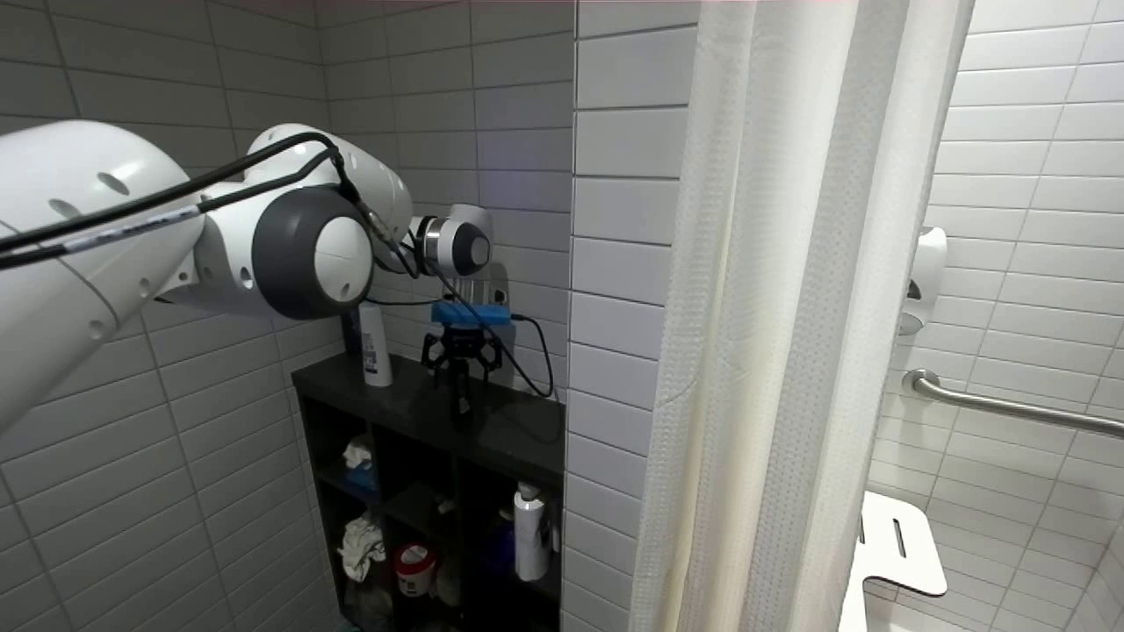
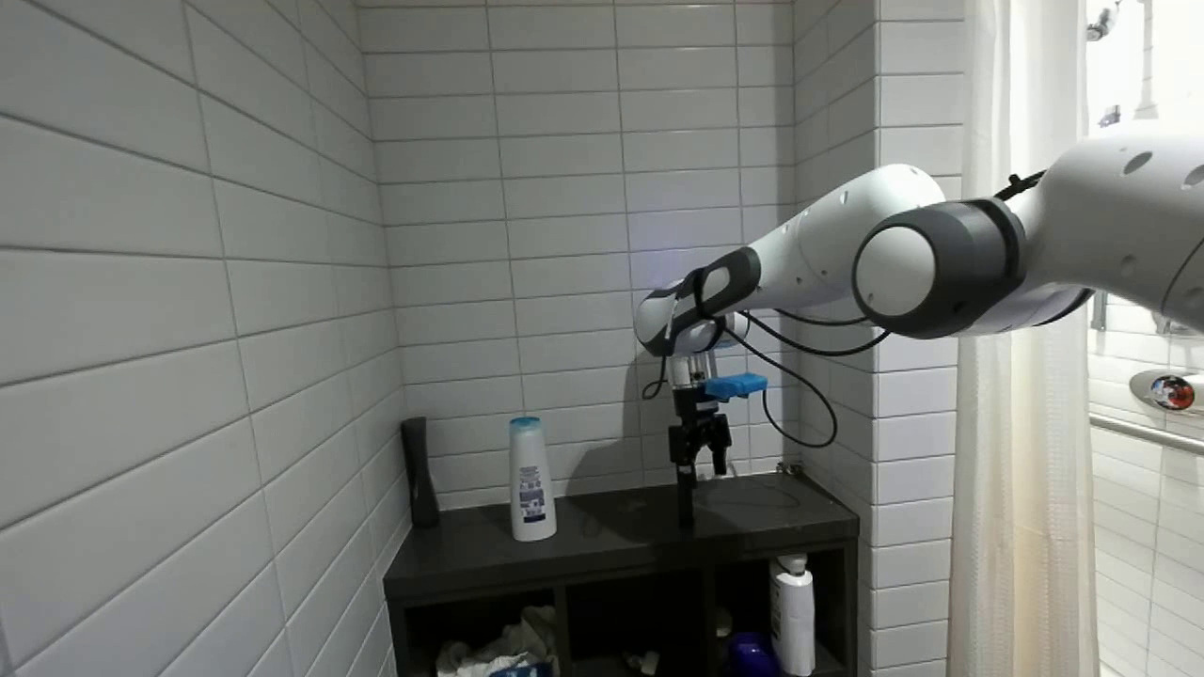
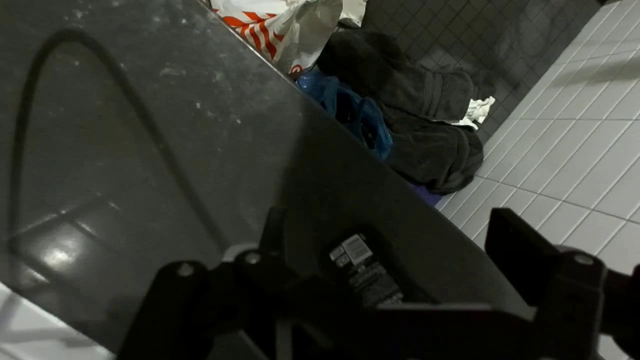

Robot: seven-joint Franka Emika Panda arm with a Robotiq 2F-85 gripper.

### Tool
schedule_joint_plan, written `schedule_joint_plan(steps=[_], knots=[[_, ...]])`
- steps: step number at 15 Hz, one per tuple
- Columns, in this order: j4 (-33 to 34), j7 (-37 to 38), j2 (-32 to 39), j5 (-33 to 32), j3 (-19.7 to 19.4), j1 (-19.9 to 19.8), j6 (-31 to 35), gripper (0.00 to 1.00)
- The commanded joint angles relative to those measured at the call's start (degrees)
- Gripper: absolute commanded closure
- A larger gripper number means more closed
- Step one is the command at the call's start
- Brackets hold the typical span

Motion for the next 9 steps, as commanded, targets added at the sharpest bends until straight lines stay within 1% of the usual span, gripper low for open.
schedule_joint_plan(steps=[1,4,5,9], knots=[[0.11,0.78,-1.21,-0.80,-0.46,1.27,-0.02,0.00],[0.78,1.71,-0.71,-0.88,-0.88,1.77,-0.83,0.00],[0.63,0.44,-0.30,-0.17,-0.07,1.34,-0.02,0.00],[0.51,0.43,-0.19,-0.15,-0.04,1.33,-0.02,0.00]])
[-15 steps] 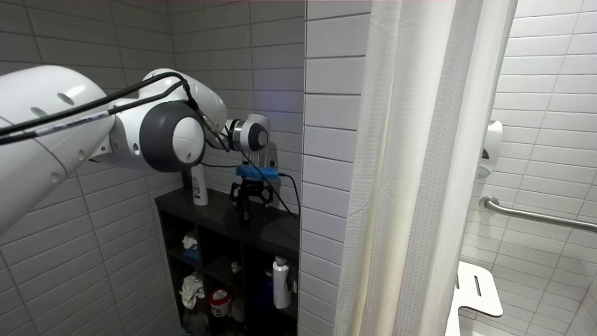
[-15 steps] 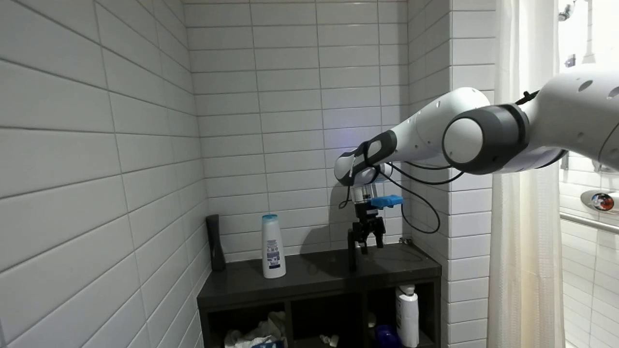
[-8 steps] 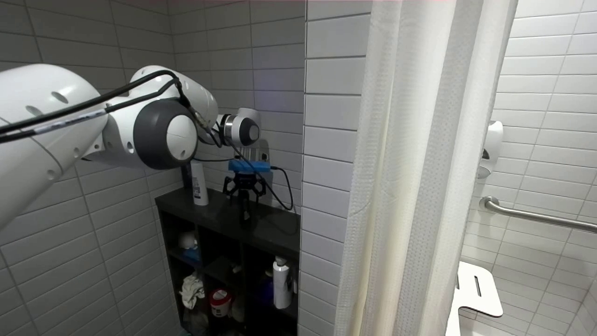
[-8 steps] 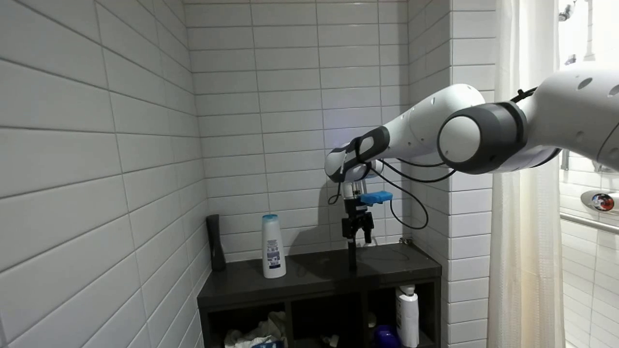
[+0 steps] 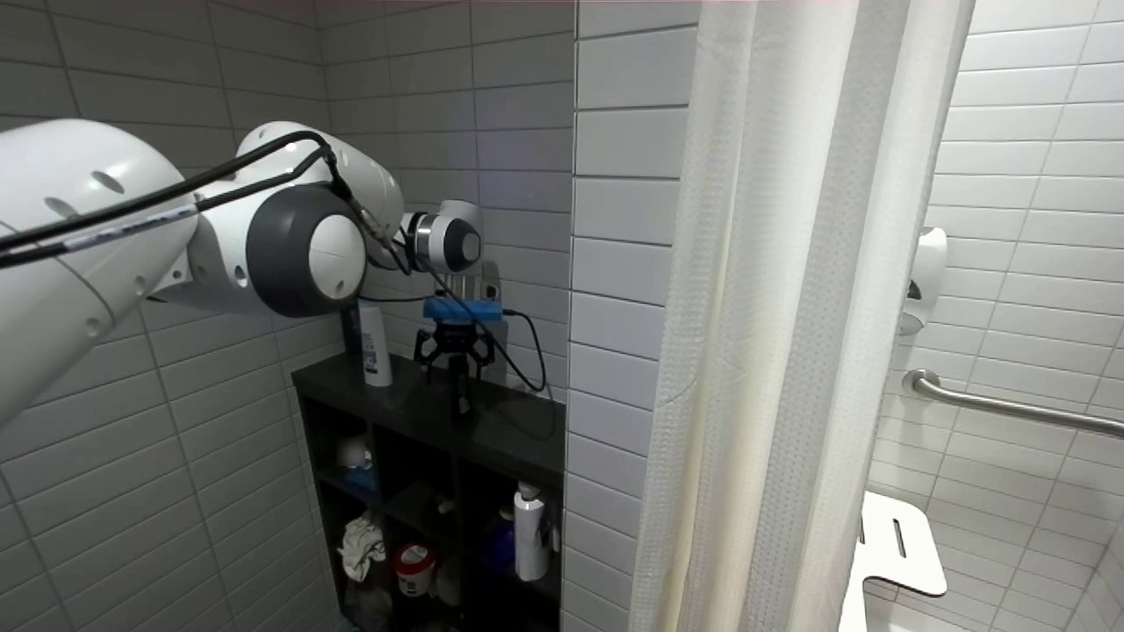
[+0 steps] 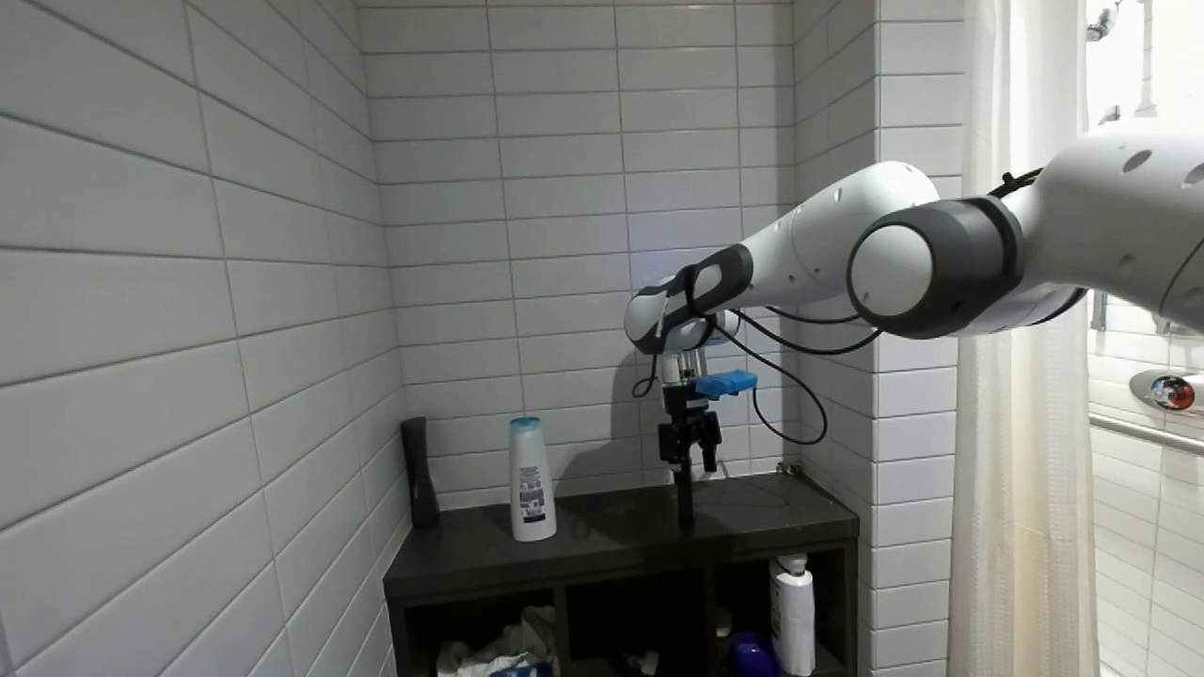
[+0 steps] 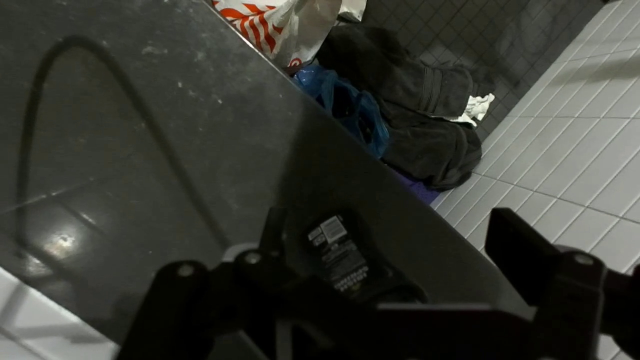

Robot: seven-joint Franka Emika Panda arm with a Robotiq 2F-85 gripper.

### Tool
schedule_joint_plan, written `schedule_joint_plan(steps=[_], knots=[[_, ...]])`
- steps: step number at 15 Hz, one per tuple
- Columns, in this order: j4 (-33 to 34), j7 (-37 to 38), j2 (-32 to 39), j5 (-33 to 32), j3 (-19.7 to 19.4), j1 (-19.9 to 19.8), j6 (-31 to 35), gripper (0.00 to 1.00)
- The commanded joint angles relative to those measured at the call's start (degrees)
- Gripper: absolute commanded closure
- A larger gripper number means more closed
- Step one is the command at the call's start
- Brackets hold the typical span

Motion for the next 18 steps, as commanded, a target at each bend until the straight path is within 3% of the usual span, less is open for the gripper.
schedule_joint_plan(steps=[1,18], knots=[[0.00,0.00,0.00,0.00,0.00,0.00,0.00,0.00],[1.37,-1.37,0.35,-0.65,-0.32,-1.10,-0.22,0.00]])
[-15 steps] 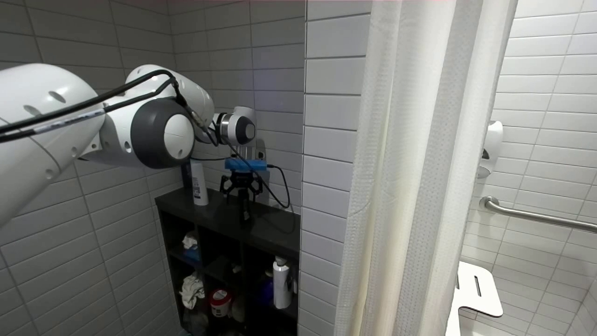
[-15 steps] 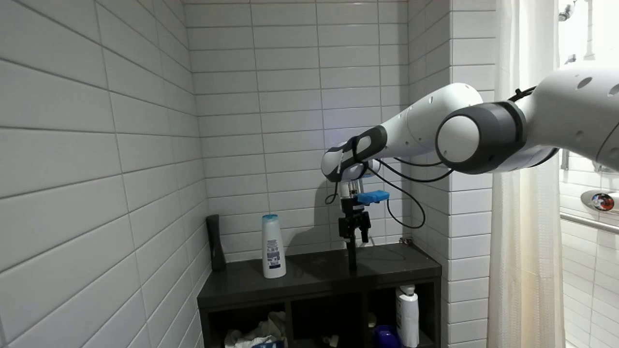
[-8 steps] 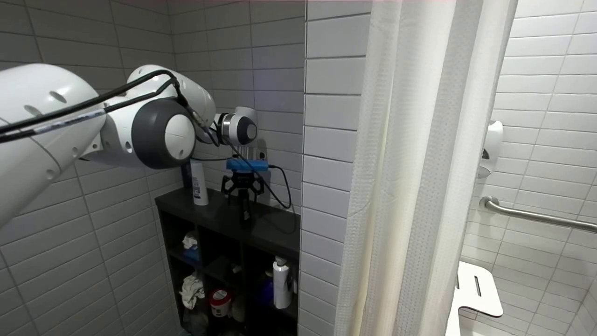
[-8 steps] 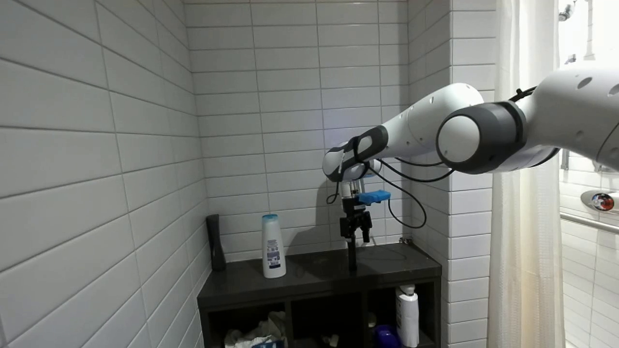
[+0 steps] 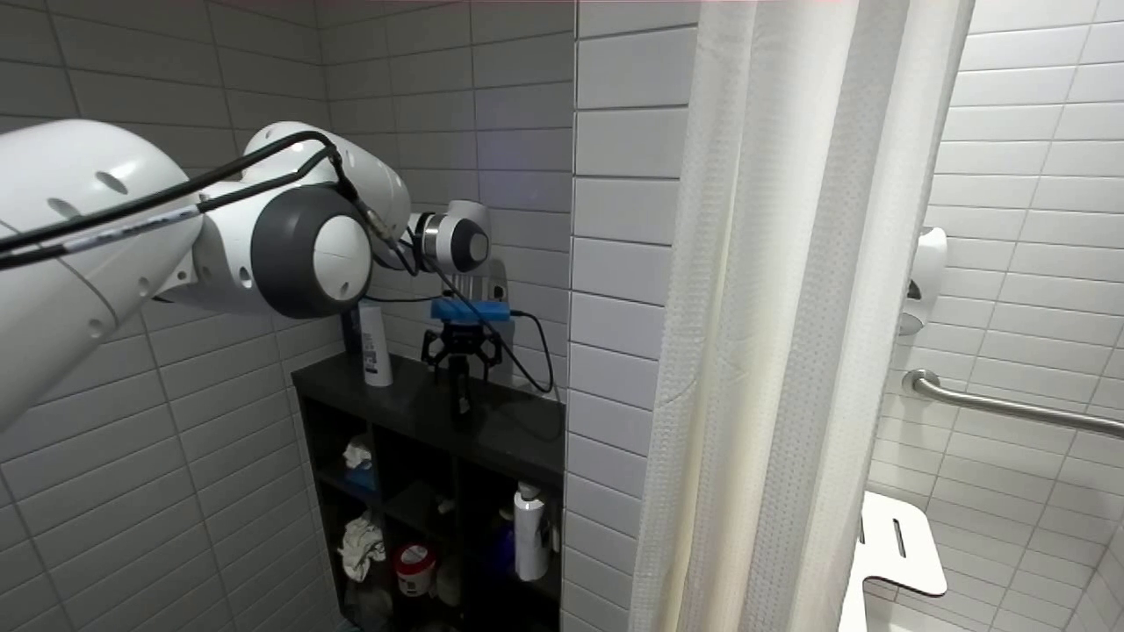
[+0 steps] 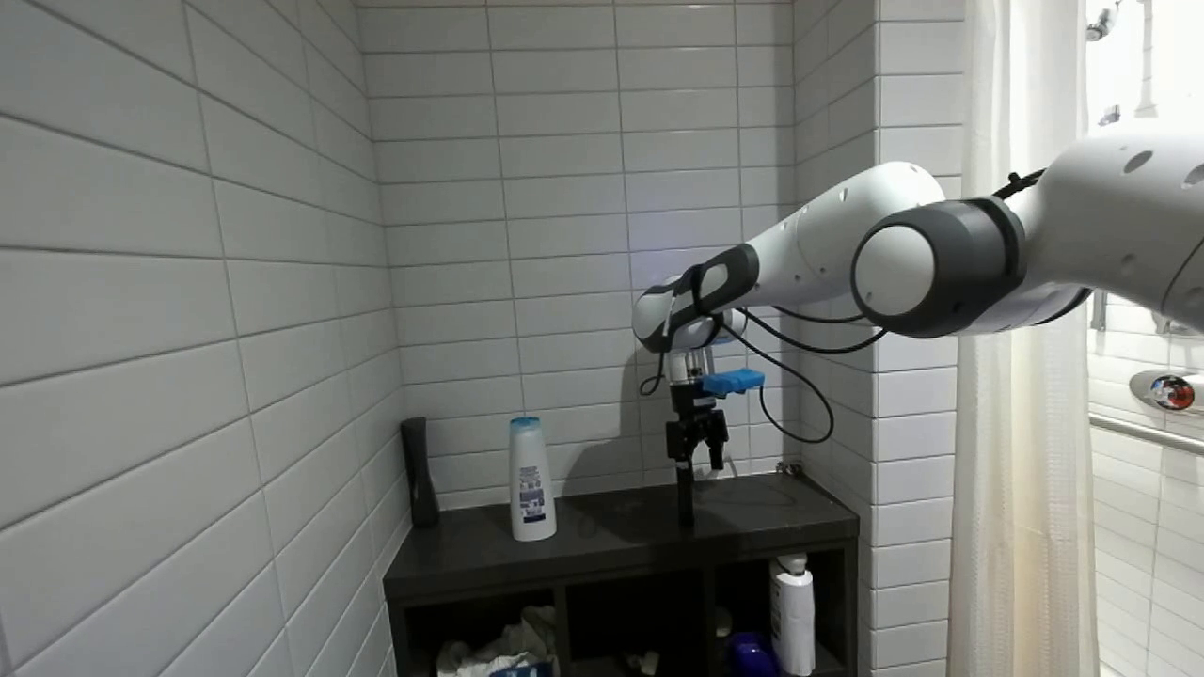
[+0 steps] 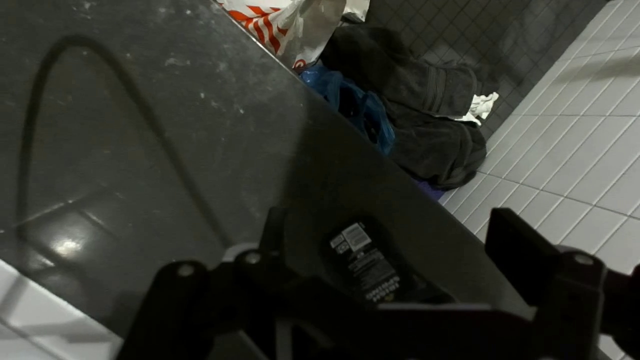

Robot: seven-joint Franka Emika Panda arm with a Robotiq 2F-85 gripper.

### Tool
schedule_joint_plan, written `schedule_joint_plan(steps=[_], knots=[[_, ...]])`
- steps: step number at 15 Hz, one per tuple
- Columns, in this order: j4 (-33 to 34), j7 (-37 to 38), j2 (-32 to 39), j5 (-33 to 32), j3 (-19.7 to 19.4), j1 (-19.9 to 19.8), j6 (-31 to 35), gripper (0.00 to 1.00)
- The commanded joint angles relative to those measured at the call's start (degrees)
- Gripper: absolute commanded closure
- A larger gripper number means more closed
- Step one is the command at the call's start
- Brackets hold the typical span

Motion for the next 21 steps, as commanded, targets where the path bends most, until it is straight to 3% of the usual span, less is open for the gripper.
schedule_joint_plan(steps=[1,2,5,12,13,18,19,20,21], knots=[[1.25,-1.22,0.24,-0.61,-0.20,-0.07,-0.21,0.00],[1.28,-1.46,0.21,-0.66,-0.19,-0.06,-0.03,0.25],[1.46,-2.34,0.17,-0.93,-0.27,0.07,0.29,0.39],[1.39,-3.25,0.12,-0.93,-0.28,0.09,1.44,0.95],[1.33,-3.28,0.10,-0.94,-0.29,0.10,1.66,0.99],[1.15,-3.21,0.03,-0.96,-0.32,0.12,2.35,1.00],[1.14,-2.96,0.01,-1.07,-0.45,0.21,2.30,0.95],[1.06,-2.79,-0.06,-1.09,-0.46,0.25,2.38,0.73],[0.86,-2.91,-0.25,-1.16,-0.44,0.30,2.61,0.70]])
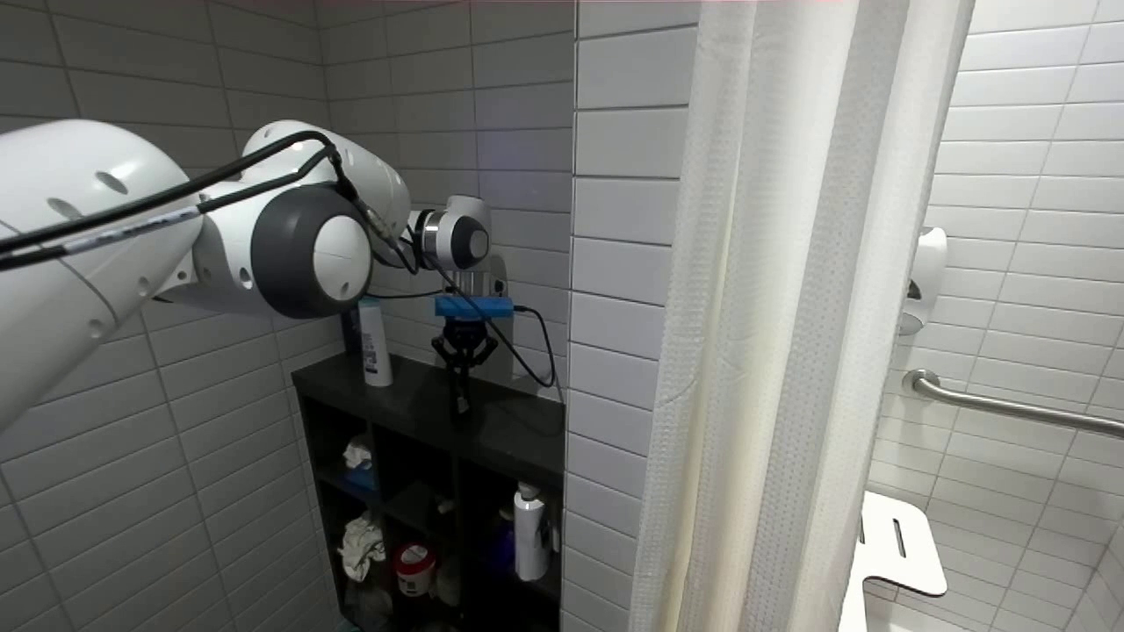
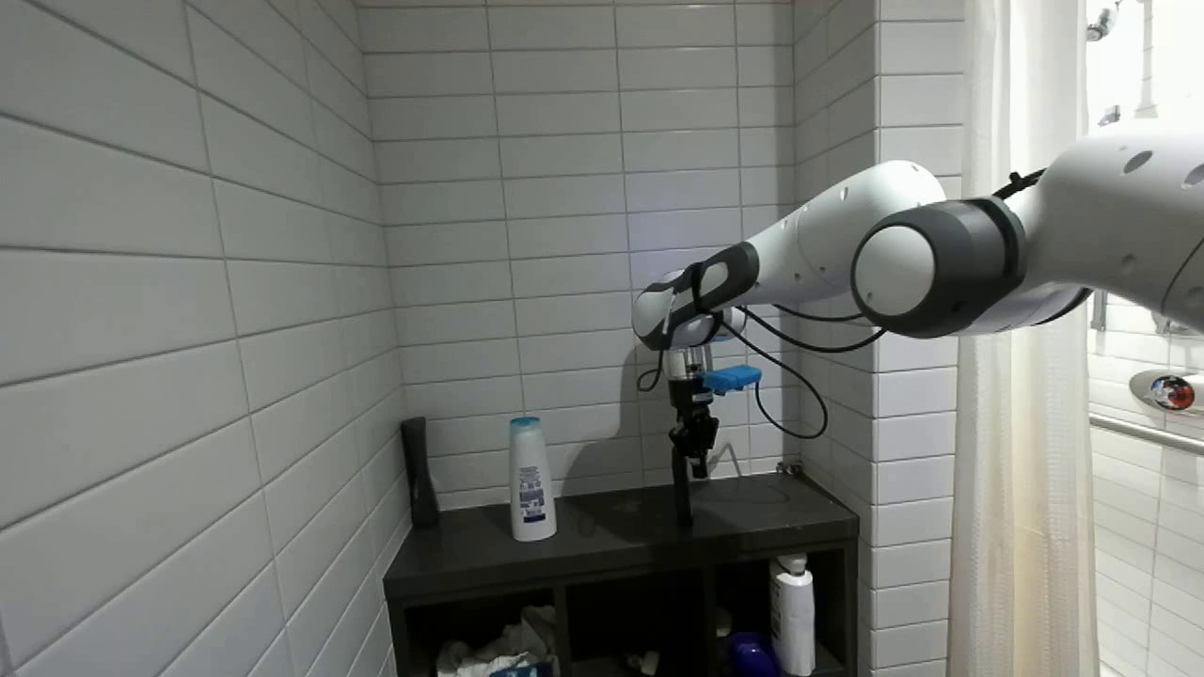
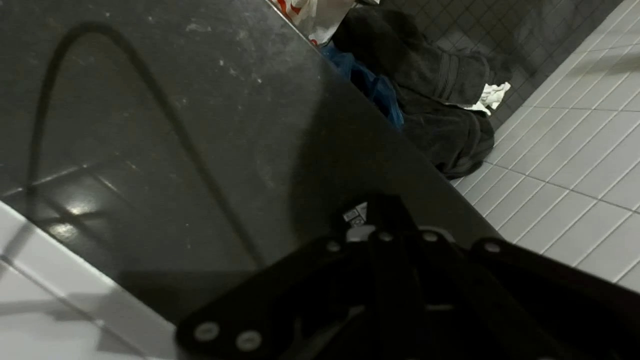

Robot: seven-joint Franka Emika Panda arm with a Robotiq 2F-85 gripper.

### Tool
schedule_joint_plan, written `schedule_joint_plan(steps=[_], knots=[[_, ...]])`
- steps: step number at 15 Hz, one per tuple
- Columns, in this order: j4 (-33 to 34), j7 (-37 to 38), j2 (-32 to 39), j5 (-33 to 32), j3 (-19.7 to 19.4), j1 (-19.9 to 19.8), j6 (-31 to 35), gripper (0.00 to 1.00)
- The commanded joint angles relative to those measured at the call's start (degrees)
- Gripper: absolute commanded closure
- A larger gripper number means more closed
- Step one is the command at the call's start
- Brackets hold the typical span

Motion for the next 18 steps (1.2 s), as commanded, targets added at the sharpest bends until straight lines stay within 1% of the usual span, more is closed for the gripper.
schedule_joint_plan(steps=[1,3,8,11,12,13,18], knots=[[0.07,-0.56,-0.40,-0.97,-0.48,0.36,0.68,0.69],[-0.47,-0.65,-0.90,-1.19,-0.45,0.51,1.45,0.60],[-1.43,-0.42,-1.93,-2.17,-0.42,1.16,3.67,0.27],[-1.58,-0.30,-2.18,-2.48,-0.37,1.46,4.53,0.06],[-1.54,-0.32,-2.12,-2.49,-0.31,1.51,4.73,0.02],[-1.51,-0.30,-2.09,-2.48,-0.28,1.57,4.84,0.00],[-1.42,-0.38,-1.75,-2.22,-0.08,1.67,4.94,0.00]])
